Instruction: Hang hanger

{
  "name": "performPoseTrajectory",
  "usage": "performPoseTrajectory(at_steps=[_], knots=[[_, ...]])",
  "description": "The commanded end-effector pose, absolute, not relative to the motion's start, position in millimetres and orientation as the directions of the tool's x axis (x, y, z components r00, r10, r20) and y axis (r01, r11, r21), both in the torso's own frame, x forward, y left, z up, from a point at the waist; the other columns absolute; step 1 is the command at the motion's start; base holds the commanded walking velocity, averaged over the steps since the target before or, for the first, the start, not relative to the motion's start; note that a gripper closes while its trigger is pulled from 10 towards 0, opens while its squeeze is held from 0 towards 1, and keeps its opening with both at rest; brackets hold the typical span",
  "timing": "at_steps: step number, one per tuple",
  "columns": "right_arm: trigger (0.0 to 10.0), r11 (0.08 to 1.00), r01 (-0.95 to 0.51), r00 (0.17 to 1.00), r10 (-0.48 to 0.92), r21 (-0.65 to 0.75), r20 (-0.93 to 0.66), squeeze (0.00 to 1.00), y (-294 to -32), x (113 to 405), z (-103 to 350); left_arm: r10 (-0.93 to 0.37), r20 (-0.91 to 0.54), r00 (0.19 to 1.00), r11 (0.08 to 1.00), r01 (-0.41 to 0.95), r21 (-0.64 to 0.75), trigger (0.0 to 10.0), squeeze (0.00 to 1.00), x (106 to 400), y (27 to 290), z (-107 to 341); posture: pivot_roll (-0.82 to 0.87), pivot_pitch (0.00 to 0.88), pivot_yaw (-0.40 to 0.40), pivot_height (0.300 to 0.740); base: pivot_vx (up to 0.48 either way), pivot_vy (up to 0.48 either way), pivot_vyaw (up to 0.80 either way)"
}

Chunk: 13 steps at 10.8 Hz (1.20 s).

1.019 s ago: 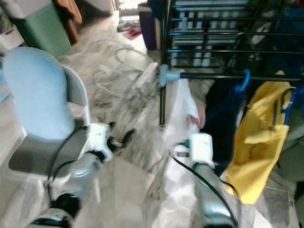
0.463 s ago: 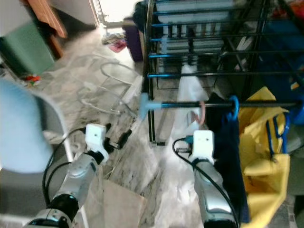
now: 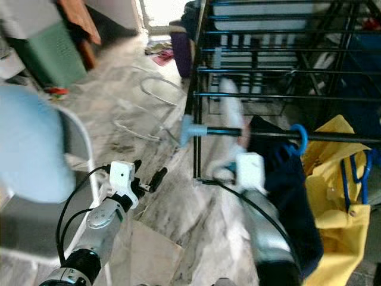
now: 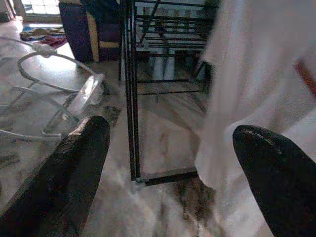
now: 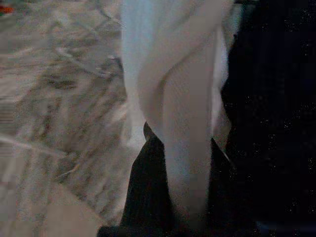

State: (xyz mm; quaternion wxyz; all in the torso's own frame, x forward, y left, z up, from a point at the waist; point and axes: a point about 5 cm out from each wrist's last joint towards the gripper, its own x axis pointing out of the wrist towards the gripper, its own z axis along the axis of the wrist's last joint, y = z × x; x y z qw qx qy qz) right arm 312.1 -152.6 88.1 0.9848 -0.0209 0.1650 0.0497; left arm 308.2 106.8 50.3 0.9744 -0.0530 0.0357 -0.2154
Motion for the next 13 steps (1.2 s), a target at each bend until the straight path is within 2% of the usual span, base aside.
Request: performPoseTrajectory(at_steps=[1,2,5,8,9,11,13], knots=[[10.0,0.991,-0.134,0.938,0.119,-0.022,-0.326,0.0,-143,316,92,-0.425,-0.059,0.903,0.902,0.417,-0.115,10.0,0.0,306,107,48,-0.2,0.132,0.076,0.74,0.0,0.0,0.0],[10.0,0.99,-0.143,0.926,0.128,-0.018,-0.355,0.0,-137,316,87,-0.424,-0.061,0.904,0.903,0.416,-0.112,10.0,0.0,306,108,48,-0.2,0.132,0.076,0.74,0.0,0.0,0.0],[10.0,0.997,-0.055,0.889,0.073,0.054,-0.453,0.0,-143,317,70,-0.425,-0.079,0.901,0.903,0.417,-0.107,10.0,0.0,304,109,44,-0.19,0.138,0.077,0.74,0.0,0.0,0.0],[10.0,0.996,-0.031,0.88,0.065,0.08,-0.471,0.0,-143,316,62,-0.437,-0.087,0.895,0.898,0.428,-0.103,10.0,0.0,303,109,43,-0.19,0.14,0.083,0.74,0.0,0.0,0.0],[10.0,0.995,-0.032,0.898,0.072,0.097,-0.434,1.0,-143,317,66,-0.437,-0.088,0.895,0.898,0.429,-0.101,10.0,0.0,303,109,43,-0.19,0.138,0.085,0.74,0.0,0.0,0.0],[10.0,0.997,-0.064,0.936,0.046,-0.039,-0.35,1.0,-144,317,76,-0.438,-0.091,0.894,0.898,0.43,-0.094,10.0,0.0,303,111,43,-0.19,0.132,0.089,0.74,0.0,0.0,0.0],[10.0,0.994,-0.061,0.958,0.033,-0.092,-0.285,1.0,-149,305,80,-0.433,-0.141,0.89,0.901,0.422,-0.102,10.0,0.0,303,110,39,-0.18,0.126,0.09,0.74,0.0,0.0,0.0]])
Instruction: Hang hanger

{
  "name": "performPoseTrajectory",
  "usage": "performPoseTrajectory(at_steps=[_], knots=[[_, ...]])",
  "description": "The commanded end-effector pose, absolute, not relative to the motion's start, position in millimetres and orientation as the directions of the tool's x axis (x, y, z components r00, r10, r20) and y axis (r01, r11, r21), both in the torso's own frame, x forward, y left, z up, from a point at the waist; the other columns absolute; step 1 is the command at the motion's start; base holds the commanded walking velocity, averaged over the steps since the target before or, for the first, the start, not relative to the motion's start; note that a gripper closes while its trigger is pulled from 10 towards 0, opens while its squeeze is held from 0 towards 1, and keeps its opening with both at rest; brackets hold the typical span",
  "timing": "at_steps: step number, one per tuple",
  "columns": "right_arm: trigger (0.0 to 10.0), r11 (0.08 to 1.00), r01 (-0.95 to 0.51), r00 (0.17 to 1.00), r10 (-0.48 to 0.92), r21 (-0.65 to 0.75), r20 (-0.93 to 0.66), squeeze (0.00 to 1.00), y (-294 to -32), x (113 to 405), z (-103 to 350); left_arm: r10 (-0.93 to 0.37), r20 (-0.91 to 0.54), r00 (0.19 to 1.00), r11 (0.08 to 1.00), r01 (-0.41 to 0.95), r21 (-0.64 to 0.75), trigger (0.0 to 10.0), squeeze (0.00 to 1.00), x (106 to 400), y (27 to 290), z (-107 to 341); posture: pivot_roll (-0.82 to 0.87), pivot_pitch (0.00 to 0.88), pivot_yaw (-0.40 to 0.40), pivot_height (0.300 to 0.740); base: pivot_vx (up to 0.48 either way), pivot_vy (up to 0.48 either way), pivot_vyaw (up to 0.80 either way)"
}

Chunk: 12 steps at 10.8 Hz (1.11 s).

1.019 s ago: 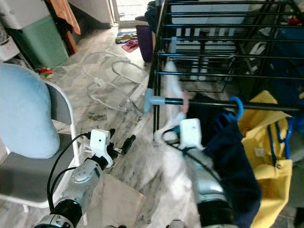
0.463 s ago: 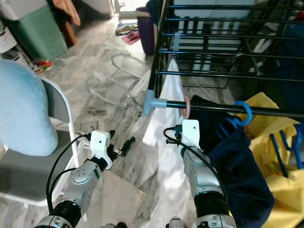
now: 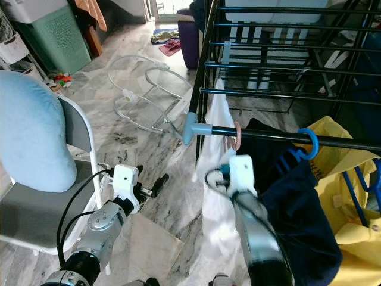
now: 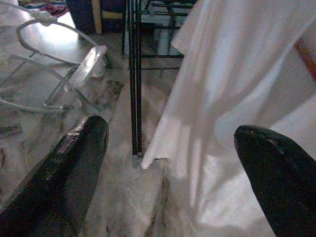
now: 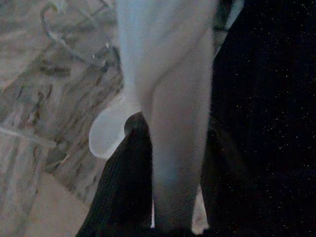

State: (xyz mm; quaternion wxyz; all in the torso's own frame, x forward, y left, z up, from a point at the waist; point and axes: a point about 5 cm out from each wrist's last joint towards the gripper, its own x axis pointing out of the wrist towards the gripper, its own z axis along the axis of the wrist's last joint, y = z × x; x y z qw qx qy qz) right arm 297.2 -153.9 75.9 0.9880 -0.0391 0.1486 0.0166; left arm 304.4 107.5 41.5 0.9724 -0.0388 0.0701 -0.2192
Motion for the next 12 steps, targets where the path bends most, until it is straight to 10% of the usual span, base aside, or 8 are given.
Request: performPoseTrajectory(at_steps=[1,12], knots=[[10.0,0.998,-0.007,0.976,-0.008,-0.068,-0.217,1.0,-161,291,87,-0.418,-0.154,0.895,0.907,0.402,-0.122,10.0,0.0,305,110,38,-0.19,0.126,0.092,0.74,0.0,0.0,0.0],[10.0,0.987,0.004,0.998,-0.014,-0.162,-0.062,1.0,-176,235,93,-0.407,-0.174,0.897,0.913,0.396,-0.093,10.0,0.0,300,120,37,-0.21,0.143,0.104,0.74,0.0,0.0,0.0]])
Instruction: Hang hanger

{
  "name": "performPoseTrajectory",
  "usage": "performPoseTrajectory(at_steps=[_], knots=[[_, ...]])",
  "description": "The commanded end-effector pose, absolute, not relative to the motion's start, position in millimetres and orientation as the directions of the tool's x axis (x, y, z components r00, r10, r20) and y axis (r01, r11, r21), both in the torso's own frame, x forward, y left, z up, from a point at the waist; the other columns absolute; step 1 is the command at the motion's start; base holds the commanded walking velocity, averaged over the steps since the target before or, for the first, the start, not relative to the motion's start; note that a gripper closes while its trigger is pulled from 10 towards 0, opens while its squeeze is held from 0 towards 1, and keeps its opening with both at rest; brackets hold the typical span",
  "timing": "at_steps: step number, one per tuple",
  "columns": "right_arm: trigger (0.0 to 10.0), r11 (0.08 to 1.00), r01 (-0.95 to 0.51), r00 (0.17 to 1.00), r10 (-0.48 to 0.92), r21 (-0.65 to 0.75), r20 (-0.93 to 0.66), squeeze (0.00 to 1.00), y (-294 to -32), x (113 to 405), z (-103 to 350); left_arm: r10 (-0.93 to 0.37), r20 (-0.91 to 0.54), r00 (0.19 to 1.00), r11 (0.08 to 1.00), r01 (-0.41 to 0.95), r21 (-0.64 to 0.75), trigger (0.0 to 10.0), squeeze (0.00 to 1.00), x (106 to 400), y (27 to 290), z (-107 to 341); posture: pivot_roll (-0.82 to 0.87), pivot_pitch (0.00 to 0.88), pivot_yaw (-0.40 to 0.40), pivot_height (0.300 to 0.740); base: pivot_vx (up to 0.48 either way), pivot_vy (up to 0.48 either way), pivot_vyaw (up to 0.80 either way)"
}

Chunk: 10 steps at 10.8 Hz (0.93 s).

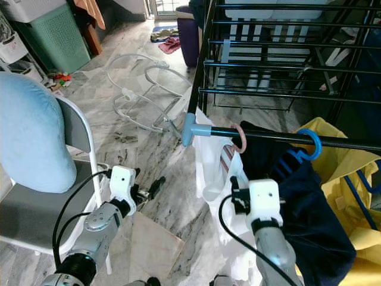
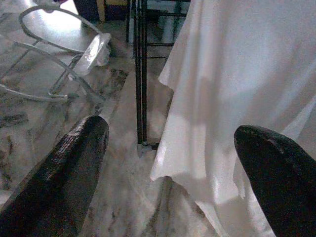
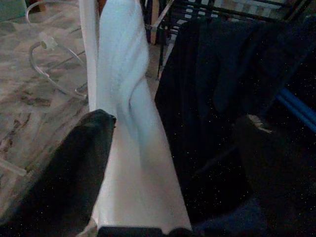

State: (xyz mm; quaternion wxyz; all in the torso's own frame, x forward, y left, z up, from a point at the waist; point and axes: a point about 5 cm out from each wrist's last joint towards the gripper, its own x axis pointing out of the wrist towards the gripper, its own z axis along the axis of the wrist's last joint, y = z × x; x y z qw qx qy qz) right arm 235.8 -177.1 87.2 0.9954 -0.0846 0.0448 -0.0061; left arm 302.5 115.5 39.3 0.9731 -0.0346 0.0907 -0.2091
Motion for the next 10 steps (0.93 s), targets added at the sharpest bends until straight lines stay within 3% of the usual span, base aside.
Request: performPoseTrajectory(at_steps=[1,8,9,10], knots=[[10.0,0.988,0.0,0.998,-0.01,-0.155,-0.065,1.0,-175.1,234.0,91.7,-0.393,-0.197,0.898,0.92,0.382,-0.093,10.0,0.0,299.9,120.2,34.5,-0.21,0.142,0.104,0.74,-0.319,0.0,0.0],[10.0,0.988,-0.012,0.998,0.001,-0.155,-0.07,0.99,-173.1,236.2,91.3,-0.381,-0.212,0.9,0.924,0.37,-0.095,10.0,0.0,298.7,121.1,31.8,-0.21,0.146,0.096,0.74,-0.318,0.0,0.0],[10.0,0.987,-0.011,0.998,0.0,-0.161,-0.069,0.93,-174.9,238.0,92.1,-0.383,-0.211,0.9,0.924,0.371,-0.095,10.0,0.0,299.1,119.4,32.3,-0.2,0.142,0.094,0.74,-0.319,0.0,0.0],[10.0,0.987,-0.011,0.998,0.0,-0.162,-0.069,0.76,-175.2,238.2,92.3,-0.383,-0.21,0.899,0.924,0.371,-0.096,10.0,0.0,299.1,119.2,32.4,-0.2,0.142,0.094,0.74,-0.319,0.0,0.0]])
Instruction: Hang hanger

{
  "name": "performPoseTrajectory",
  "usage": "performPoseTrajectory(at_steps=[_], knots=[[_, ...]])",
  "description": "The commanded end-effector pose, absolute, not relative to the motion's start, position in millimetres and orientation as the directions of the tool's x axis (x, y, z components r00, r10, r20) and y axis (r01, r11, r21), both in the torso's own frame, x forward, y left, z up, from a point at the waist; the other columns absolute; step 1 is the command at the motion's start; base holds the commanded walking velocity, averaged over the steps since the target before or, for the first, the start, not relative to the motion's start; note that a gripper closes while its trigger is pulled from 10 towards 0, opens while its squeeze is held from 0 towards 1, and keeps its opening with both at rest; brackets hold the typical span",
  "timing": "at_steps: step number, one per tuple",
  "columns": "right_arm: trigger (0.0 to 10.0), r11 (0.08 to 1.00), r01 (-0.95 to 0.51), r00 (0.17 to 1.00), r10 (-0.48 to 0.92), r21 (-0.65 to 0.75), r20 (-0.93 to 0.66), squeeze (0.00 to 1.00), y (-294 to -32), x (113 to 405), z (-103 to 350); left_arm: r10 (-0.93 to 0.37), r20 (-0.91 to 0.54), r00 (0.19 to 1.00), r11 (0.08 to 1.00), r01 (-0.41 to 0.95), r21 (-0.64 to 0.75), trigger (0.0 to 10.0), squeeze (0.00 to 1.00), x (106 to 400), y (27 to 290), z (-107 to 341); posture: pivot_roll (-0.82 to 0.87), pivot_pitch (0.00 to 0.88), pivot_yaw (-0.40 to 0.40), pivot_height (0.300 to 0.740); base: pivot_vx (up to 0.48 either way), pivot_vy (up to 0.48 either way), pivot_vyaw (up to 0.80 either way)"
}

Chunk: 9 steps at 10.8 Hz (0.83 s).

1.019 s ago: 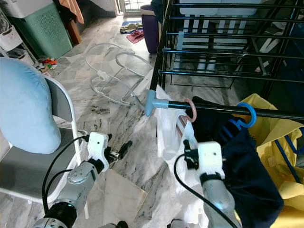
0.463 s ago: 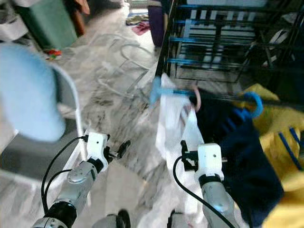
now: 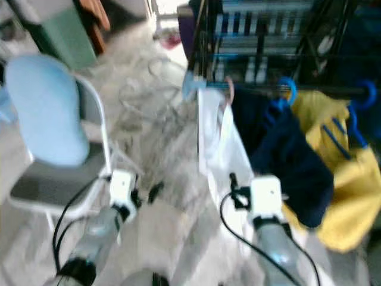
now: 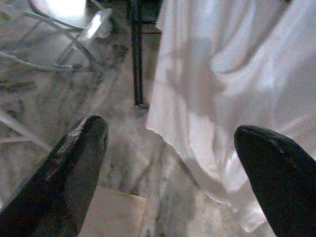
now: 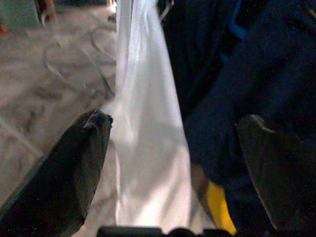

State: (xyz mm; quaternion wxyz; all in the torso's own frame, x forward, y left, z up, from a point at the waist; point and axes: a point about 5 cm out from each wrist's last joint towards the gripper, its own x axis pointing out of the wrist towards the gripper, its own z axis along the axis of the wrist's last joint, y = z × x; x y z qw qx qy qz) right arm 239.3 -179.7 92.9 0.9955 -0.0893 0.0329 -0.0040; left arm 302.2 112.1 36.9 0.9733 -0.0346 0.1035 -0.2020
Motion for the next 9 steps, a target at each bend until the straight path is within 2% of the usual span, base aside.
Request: performPoseTrajectory(at_steps=[1,4,7,9], knots=[[10.0,0.985,-0.014,0.998,0.003,-0.171,-0.067,0.0,-175,239,93,-0.384,-0.211,0.899,0.923,0.372,-0.096,10.0,0.0,299,119,32,-0.2,0.137,0.093,0.74,-0.315,0.0,0.0],[10.0,0.986,-0.033,0.997,0.022,-0.165,-0.071,0.0,-172,244,91,-0.377,-0.211,0.902,0.926,0.366,-0.095,10.0,0.0,302,116,33,-0.2,0.09,0.079,0.74,-0.316,0.0,0.0],[10.0,0.97,-0.065,0.994,0.043,-0.233,-0.1,0.0,-166,254,80,-0.348,-0.201,0.916,0.937,0.335,-0.095,10.0,0.0,306,115,34,-0.18,0.031,0.039,0.74,-0.301,0.0,0.0],[10.0,0.963,-0.105,0.989,0.076,-0.248,-0.125,0.0,-162,257,72,-0.325,-0.24,0.915,0.946,0.314,-0.087,10.0,0.0,301,120,24,-0.16,0.0,0.023,0.74,0.0,0.0,0.0]])
